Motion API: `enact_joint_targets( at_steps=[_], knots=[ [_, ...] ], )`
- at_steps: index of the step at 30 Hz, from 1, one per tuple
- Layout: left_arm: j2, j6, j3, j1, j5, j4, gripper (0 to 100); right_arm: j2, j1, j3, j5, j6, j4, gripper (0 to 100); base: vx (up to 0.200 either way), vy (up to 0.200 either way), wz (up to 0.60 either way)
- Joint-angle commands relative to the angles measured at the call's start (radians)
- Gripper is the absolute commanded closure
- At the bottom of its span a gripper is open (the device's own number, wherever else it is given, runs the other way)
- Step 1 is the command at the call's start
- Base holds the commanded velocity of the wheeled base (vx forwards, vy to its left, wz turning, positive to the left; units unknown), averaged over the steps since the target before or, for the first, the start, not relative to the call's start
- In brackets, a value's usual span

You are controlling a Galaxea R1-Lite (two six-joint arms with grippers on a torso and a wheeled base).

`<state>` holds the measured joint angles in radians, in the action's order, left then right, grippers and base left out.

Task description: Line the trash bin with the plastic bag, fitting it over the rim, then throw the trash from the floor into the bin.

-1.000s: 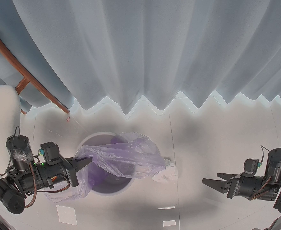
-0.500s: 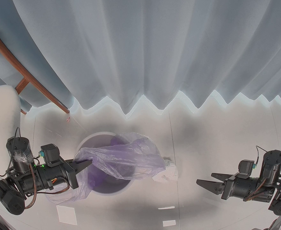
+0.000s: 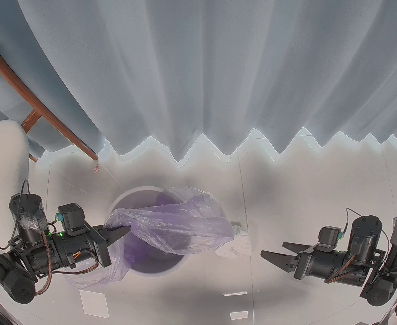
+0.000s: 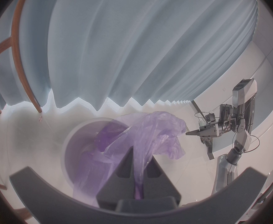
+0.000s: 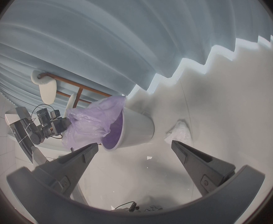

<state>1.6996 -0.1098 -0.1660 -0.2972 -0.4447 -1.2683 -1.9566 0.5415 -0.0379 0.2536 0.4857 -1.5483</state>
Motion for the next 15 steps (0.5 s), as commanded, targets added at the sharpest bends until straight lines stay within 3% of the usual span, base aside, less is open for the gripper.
enact_joint_targets(
  at_steps=[1, 3, 5, 8, 9, 10, 12, 13, 15],
  knots=[
    [0.006, 0.001, 0.0, 0.0, 0.0, 0.0, 100, 0.033, 0.123, -0.063, -0.004, 0.089, -0.021, 0, 0.0, 0.0, 0.0],
    [0.006, -0.001, -0.001, 0.0, 0.0, 0.0, 100, 0.041, 0.147, -0.071, -0.004, 0.103, -0.021, 0, 0.0, 0.0, 0.0],
    [0.006, 0.001, -0.001, 0.0, 0.001, 0.0, 100, 0.025, 0.221, -0.08, -0.02, 0.086, -0.019, 0, 0.0, 0.0, 0.0],
    [0.006, 0.001, -0.004, 0.0, 0.001, -0.002, 100, -0.07, 0.287, -0.071, -0.109, -0.055, -0.021, 0, 0.0, 0.0, 0.0],
    [0.006, 0.001, -0.004, 0.0, 0.001, -0.002, 100, -0.07, 0.287, -0.071, -0.109, -0.055, -0.021, 0, 0.0, 0.0, 0.0],
    [0.005, 0.001, -0.004, 0.001, 0.001, -0.002, 100, -0.145, 0.301, -0.076, -0.183, -0.164, -0.023, 0, 0.0, 0.0, 0.0],
    [0.005, 0.001, -0.004, 0.001, 0.001, -0.002, 100, -0.145, 0.301, -0.076, -0.183, -0.164, -0.023, 0, 0.0, 0.0, 0.0],
    [0.003, 0.001, -0.006, 0.0, 0.001, -0.002, 100, -0.188, 0.333, -0.099, -0.211, -0.257, -0.023, 0, 0.0, 0.0, 0.0],
    [0.0, 0.001, -0.006, 0.0, 0.001, -0.002, 100, -0.189, 0.368, -0.14, -0.215, -0.263, -0.023, 0, 0.0, 0.0, 0.0]
  ],
)
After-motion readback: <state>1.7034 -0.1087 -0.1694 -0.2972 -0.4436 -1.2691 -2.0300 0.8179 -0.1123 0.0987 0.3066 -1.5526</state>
